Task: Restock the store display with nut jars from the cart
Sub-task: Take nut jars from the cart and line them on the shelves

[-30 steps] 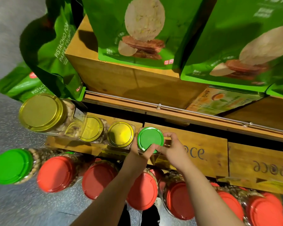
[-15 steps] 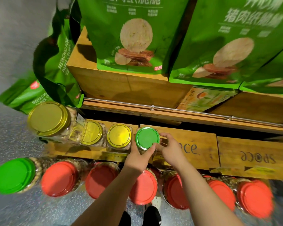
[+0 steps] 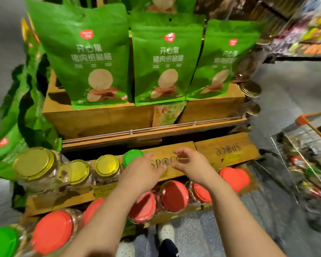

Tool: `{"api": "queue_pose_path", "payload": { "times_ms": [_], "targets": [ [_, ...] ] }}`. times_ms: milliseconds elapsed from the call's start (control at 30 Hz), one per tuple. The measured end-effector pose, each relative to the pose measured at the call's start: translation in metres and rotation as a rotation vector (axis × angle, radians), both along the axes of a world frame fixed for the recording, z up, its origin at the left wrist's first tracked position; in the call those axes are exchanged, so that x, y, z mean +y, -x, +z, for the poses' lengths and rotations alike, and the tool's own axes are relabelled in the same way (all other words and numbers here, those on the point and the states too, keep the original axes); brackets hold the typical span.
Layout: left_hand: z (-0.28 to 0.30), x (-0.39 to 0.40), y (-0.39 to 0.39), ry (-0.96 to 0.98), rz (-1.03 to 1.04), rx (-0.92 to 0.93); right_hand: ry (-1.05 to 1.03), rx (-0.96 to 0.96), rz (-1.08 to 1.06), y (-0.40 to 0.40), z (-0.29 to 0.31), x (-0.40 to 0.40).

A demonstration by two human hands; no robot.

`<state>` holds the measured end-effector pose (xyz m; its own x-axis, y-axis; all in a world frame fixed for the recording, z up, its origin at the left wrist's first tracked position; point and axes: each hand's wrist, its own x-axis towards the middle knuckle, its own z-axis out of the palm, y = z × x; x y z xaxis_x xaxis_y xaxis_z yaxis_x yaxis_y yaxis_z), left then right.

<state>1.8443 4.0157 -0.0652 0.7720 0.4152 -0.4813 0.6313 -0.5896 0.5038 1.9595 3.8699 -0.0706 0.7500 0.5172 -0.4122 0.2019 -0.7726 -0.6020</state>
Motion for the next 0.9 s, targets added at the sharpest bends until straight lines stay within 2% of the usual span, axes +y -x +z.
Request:
{"api": "queue_pose_path", "payload": {
  "times_ms": [167, 467, 600, 900],
  "targets": [
    [0.051, -0.05, -0.01, -0.254, -0.237, 0.017, 0.183, -0.076, 0.05, 0.018, 0.05, -0.074],
    [0.12, -0.195, -0.023, -0.51, -0.693, -0.122, 0.36, -0.176, -0.007, 0.043, 0.107, -0.244],
    [0.138, -0.287, -0.03, -0.542, -0.789, -0.187, 0.398, -0.201, -0.049, 0.05, 0.131, -0.344],
    [0.159, -0.493, -0.058, -0.506, -1.012, -0.261, 0.426, -0.259, -0.31, 0.074, 0.152, -0.555]
  ]
}}
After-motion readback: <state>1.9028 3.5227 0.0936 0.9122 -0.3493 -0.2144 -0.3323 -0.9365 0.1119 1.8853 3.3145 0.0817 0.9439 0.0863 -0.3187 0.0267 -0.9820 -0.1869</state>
